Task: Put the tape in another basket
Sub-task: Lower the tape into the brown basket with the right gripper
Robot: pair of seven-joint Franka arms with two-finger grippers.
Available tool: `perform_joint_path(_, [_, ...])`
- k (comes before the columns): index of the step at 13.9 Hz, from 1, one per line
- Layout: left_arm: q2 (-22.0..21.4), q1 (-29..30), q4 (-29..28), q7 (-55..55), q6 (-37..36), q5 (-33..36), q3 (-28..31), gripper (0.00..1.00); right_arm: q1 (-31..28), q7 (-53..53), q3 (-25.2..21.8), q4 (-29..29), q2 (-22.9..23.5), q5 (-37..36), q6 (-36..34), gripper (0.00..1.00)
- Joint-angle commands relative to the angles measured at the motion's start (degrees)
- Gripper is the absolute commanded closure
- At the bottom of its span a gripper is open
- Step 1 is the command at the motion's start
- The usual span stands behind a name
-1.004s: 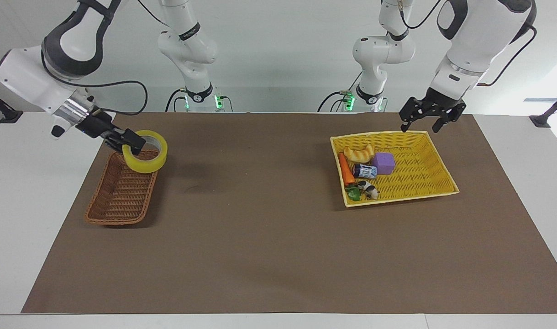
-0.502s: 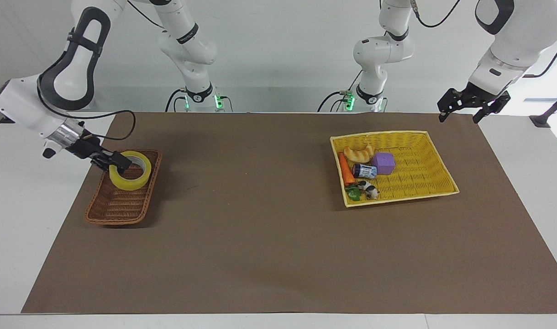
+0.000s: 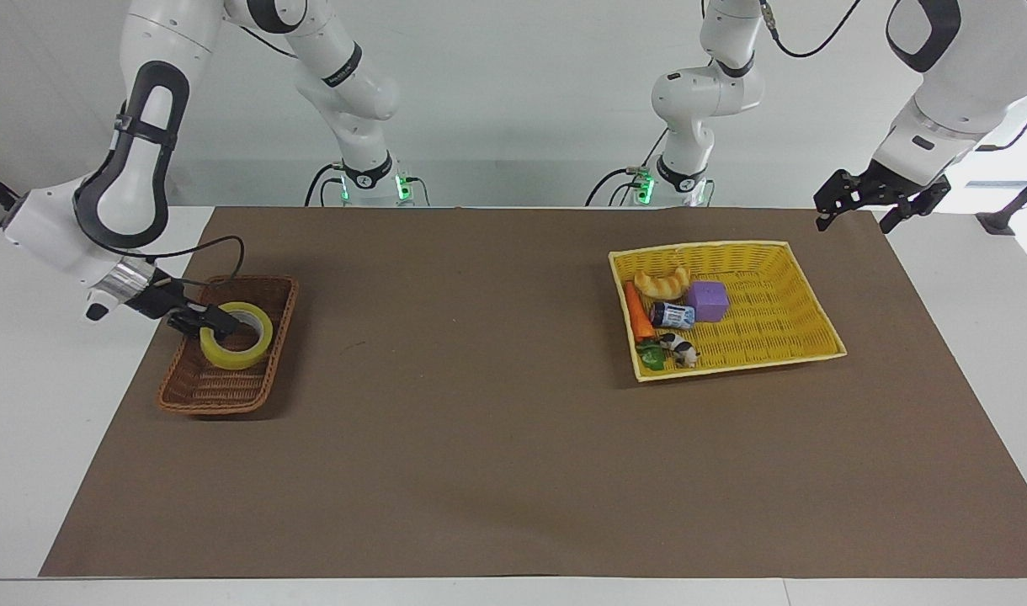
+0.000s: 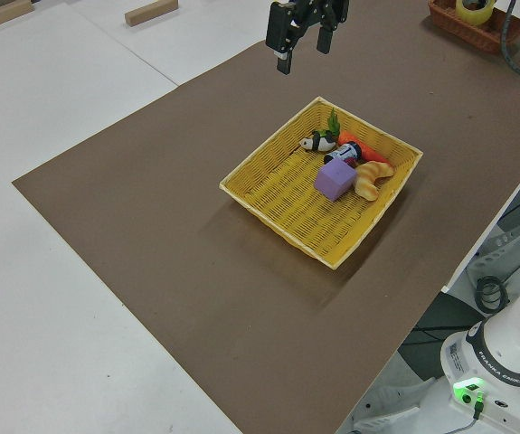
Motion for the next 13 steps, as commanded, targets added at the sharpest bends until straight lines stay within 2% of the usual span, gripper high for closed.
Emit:
perform_joint_path(1, [0.2,0.2,1.0,0.5,-0.7,1.1,-0.6,0.0,-0.5,-1.8,0.6,0.4,1.1,-2.0,1.0,1.0])
perform_joint_path(2, [0.2,0.3,1.0,0.5,-0.7,1.1,-0.6,0.0,-0.5,-2.1,0.6,0.6,1.3,-2.3,1.0,0.89])
perform_joint_path(3, [0.2,0.5,1.0,0.5,-0.7,1.1,-0.6,0.0,-0.4,-2.1,0.6,0.6,1.3,-2.4,1.1,0.63])
perform_joint_path(4, [0.2,0.6,1.0,0.5,-0.7,1.1,-0.6,0.0,-0.2,-1.9,0.6,0.6,1.3,-2.4,1.1,0.16])
perform_joint_path(5, [0.2,0.8,1.0,0.5,-0.7,1.1,-0.6,0.0,-0.2,-1.5,0.6,0.7,1.3,-2.4,0.9,0.0])
perform_joint_path(11, [0.2,0.6,1.0,0.5,-0.7,1.1,-0.6,0.0,0.5,-1.1,0.6,4.2,0.5,-2.7,0.2,0.0])
perform_joint_path(13, [0.2,0.8,1.0,0.5,-0.7,1.1,-0.6,0.0,1.0,0.0,0.9,6.6,-0.3,-5.9,0.3,0.0])
